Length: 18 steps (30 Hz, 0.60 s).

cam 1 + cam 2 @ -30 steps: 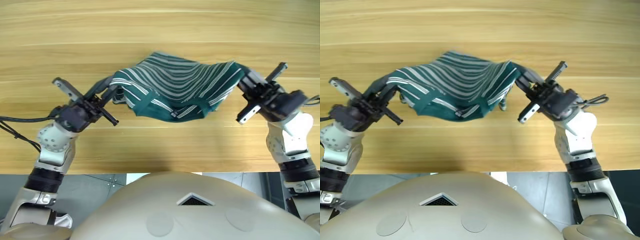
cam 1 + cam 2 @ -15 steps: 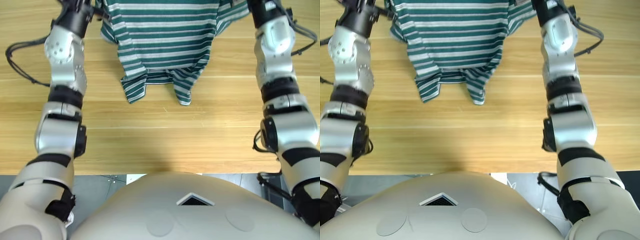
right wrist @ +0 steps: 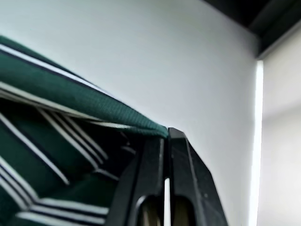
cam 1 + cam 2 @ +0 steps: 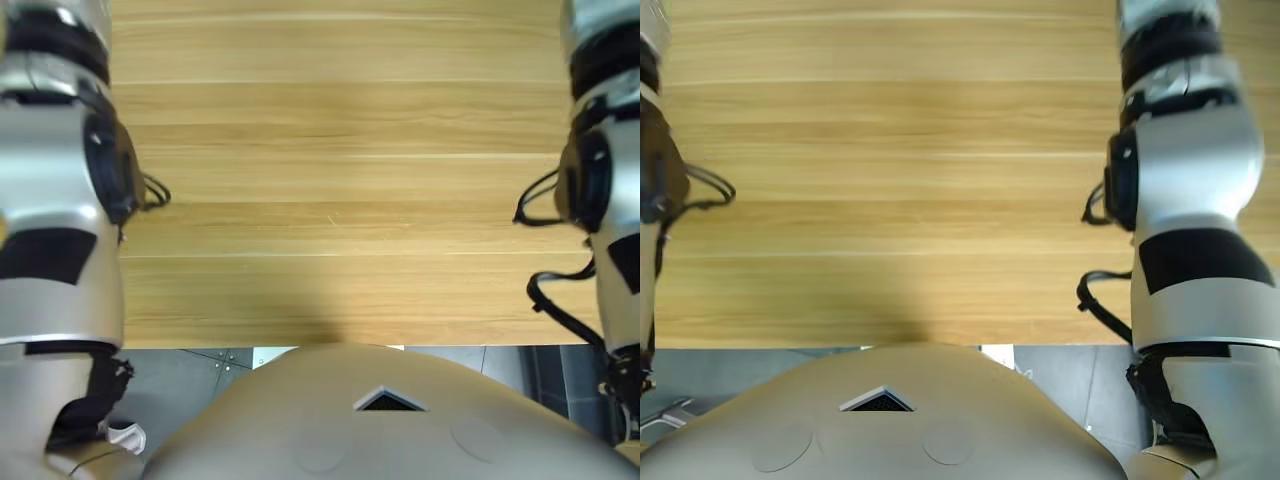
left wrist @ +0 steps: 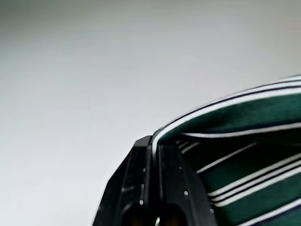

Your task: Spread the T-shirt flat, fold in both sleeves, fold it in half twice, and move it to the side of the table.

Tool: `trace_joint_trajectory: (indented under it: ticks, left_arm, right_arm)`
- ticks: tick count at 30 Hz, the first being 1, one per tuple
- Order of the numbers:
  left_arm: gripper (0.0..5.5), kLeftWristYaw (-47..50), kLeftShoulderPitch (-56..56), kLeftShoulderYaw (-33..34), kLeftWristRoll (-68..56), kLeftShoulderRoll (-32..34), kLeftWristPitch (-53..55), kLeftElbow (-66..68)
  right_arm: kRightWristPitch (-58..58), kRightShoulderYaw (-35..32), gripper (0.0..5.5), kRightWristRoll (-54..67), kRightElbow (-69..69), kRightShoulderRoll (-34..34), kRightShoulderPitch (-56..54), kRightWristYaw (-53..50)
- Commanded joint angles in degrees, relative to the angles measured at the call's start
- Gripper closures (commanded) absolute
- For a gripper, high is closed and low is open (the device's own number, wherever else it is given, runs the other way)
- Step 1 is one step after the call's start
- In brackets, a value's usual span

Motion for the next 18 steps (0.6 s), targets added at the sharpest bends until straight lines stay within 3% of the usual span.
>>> trace_joint_trajectory:
  ticks: [1,4,6,11,18]
  left_arm:
    - [5.5,-23.8,36.9,-15.5,9.1,1.6,-19.0,-6.6]
    - [5.5,-30.9,50.9,-18.0,2.0,4.3,-20.7,-16.6]
    - [5.5,-32.8,57.0,-17.5,-4.1,7.3,-19.9,-25.8]
    - [5.5,-34.2,64.6,-13.6,-11.2,10.6,-13.0,-39.2]
    - [5.5,-30.2,72.8,-8.3,-8.2,8.1,-5.8,-45.6]
  right_arm:
    - [-12.3,13.2,5.5,9.2,-17.9,-12.8,34.0,31.3]
    - [-8.8,18.4,5.5,17.6,-35.7,-23.5,50.3,41.1]
    - [-5.4,17.1,5.5,23.2,-43.9,-28.2,56.9,44.7]
    - [3.2,12.0,5.5,25.5,-52.1,-30.5,63.9,49.1]
    - [11.0,5.0,5.5,17.4,-57.0,-29.4,75.4,47.0]
